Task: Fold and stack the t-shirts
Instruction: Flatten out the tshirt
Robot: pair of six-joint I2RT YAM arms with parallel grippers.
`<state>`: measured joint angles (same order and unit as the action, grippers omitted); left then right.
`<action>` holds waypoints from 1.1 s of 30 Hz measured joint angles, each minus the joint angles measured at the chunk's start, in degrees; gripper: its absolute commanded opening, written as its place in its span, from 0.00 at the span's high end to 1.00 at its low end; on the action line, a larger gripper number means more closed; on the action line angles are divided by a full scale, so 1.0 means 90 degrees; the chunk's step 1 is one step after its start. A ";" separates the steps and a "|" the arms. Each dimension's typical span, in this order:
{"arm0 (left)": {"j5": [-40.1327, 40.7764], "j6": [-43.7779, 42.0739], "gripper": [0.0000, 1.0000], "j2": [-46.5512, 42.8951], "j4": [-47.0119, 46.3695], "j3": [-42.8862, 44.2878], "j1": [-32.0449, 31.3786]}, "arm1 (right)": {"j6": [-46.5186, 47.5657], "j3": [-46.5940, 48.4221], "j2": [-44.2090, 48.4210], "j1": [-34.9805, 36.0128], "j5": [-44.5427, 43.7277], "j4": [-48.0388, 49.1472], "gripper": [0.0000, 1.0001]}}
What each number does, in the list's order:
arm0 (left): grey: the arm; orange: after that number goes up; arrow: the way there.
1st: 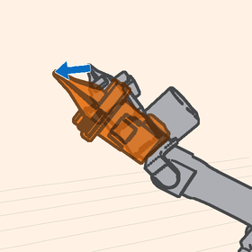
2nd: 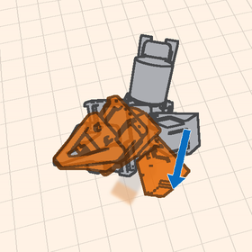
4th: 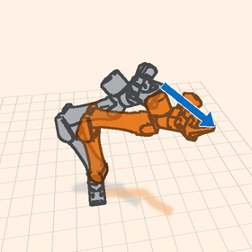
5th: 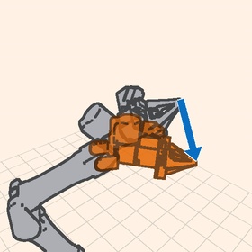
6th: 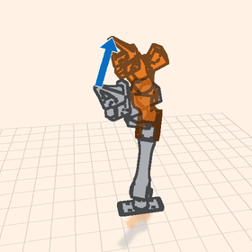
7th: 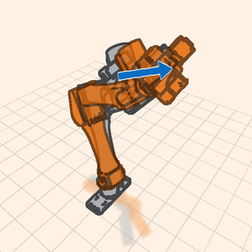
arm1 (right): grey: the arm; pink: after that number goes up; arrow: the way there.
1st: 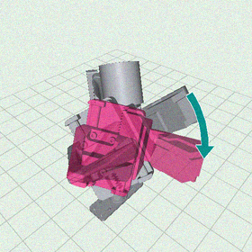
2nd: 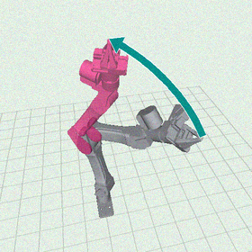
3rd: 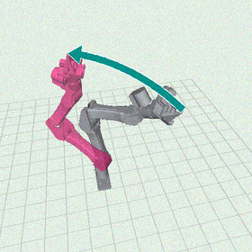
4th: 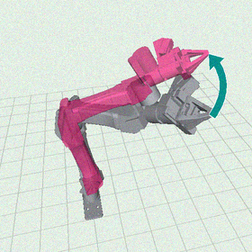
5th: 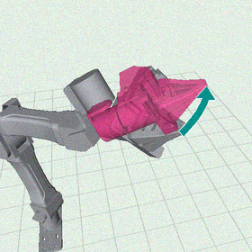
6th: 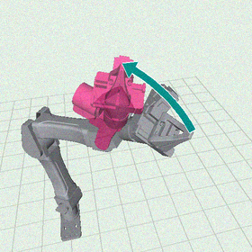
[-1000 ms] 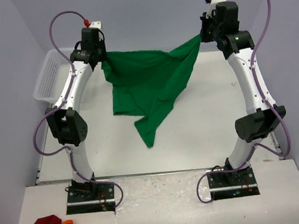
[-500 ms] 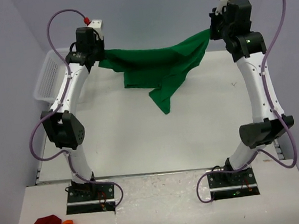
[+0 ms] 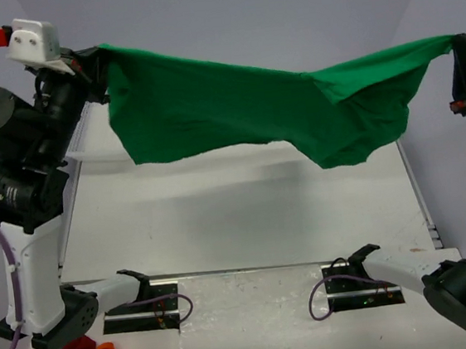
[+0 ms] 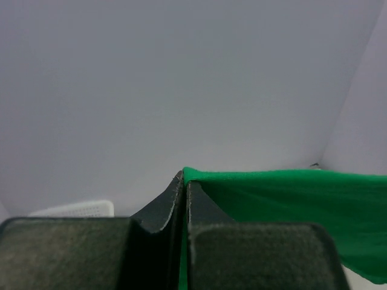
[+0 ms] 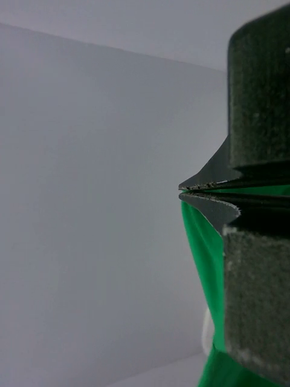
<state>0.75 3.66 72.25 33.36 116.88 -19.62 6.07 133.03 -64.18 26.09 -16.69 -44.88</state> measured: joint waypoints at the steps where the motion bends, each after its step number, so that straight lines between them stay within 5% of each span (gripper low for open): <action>1: -0.0083 0.0022 0.99 -0.0180 -0.0036 0.0024 0.0000 | 0.0010 0.0027 0.0155 0.0053 -0.0066 0.0032 1.00; 7: -0.0393 0.0029 0.99 -0.0160 -0.0355 -0.0022 -0.0002 | 0.0175 -0.0223 0.0146 0.0102 -0.0563 0.0277 1.00; 11: -0.0379 0.0109 0.99 0.0330 -0.0969 -0.1209 -0.0002 | 0.0170 -0.1141 -0.0311 -0.0296 -0.0678 0.0653 1.00; 17: -0.0243 0.0333 1.00 0.2545 -0.1683 -0.2856 0.0046 | -0.0265 -0.2902 -0.1741 -0.1542 -0.0342 0.1297 1.00; 22: -0.0223 0.0457 1.00 0.4585 -0.1647 -0.2856 0.0216 | -0.0520 -0.3354 -0.3444 -0.2123 -0.0002 0.1375 1.00; 33: -0.0226 0.0578 1.00 0.6003 -0.1855 -0.1205 0.0699 | -0.0661 -0.2123 -0.5158 -0.2572 0.0384 0.1622 1.00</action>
<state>-1.28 8.86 126.28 16.67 106.04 -13.32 0.12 113.93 -110.61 2.94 -13.23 -30.28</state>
